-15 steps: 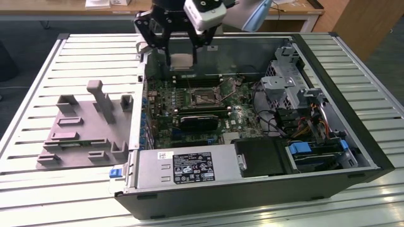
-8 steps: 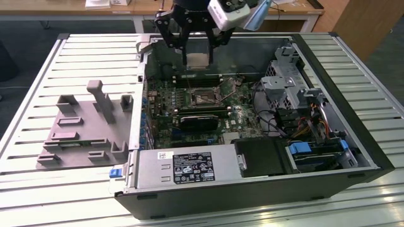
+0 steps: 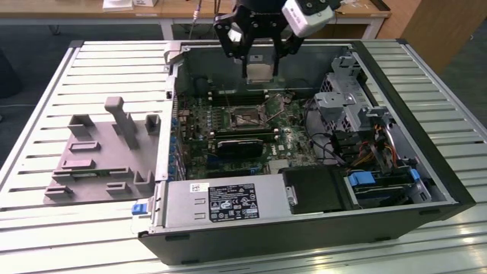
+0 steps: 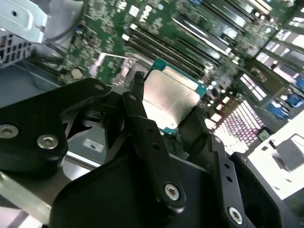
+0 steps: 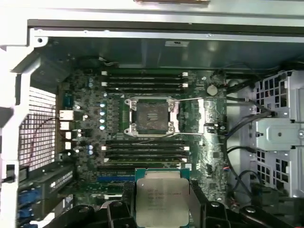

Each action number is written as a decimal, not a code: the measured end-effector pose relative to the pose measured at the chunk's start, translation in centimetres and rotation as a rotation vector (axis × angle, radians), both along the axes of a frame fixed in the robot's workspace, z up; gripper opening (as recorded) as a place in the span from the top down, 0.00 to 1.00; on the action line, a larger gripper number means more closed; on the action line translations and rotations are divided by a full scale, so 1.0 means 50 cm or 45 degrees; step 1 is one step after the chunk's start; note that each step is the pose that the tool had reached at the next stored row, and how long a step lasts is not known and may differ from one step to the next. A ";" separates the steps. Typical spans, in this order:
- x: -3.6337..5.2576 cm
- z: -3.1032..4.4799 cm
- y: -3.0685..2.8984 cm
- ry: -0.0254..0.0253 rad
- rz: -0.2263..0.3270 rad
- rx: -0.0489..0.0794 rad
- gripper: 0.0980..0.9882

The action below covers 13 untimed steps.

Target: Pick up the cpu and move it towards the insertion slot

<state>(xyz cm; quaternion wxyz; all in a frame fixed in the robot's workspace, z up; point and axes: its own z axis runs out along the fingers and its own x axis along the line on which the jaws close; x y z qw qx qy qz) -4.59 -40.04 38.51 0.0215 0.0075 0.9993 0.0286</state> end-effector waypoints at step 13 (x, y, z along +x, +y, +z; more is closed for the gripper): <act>0.038 -0.011 0.035 0.0000 0.000 0.000 0.51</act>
